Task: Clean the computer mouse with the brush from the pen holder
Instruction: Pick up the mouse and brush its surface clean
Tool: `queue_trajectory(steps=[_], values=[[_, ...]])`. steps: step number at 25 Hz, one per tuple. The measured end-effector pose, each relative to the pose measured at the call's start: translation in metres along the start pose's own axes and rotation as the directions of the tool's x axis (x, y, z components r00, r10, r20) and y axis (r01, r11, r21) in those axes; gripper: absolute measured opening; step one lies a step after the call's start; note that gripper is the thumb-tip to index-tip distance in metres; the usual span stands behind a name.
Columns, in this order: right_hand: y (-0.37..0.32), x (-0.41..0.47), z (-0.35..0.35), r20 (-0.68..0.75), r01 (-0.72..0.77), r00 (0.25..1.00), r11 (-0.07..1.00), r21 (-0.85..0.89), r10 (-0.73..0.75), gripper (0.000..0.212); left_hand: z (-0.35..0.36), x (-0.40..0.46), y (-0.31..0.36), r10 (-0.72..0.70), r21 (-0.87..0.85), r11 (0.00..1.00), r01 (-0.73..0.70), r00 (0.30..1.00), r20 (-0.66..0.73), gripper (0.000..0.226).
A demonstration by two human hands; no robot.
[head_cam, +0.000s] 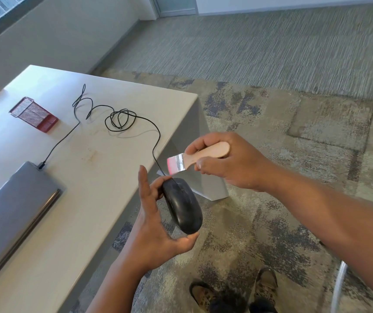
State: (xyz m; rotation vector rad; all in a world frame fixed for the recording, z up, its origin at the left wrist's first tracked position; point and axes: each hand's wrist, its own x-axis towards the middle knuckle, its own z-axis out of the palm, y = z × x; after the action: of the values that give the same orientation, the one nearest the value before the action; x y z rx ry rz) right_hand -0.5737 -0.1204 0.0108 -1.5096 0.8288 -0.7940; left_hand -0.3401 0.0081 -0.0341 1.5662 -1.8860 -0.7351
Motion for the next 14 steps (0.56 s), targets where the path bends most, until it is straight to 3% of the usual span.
queue_trajectory(steps=[3,14], values=[[-0.004,-0.001,0.006,0.061,0.018,0.998,0.995,-0.093,-0.012,0.020,0.000,-0.001,0.000,-0.007,-0.004,1.000,0.007,1.000,-0.008,0.163],[-0.015,-0.011,-0.002,0.261,-0.052,0.962,0.995,-0.087,0.073,0.023,-0.001,-0.004,-0.006,-0.049,-0.022,0.999,0.049,0.999,-0.014,0.166]])
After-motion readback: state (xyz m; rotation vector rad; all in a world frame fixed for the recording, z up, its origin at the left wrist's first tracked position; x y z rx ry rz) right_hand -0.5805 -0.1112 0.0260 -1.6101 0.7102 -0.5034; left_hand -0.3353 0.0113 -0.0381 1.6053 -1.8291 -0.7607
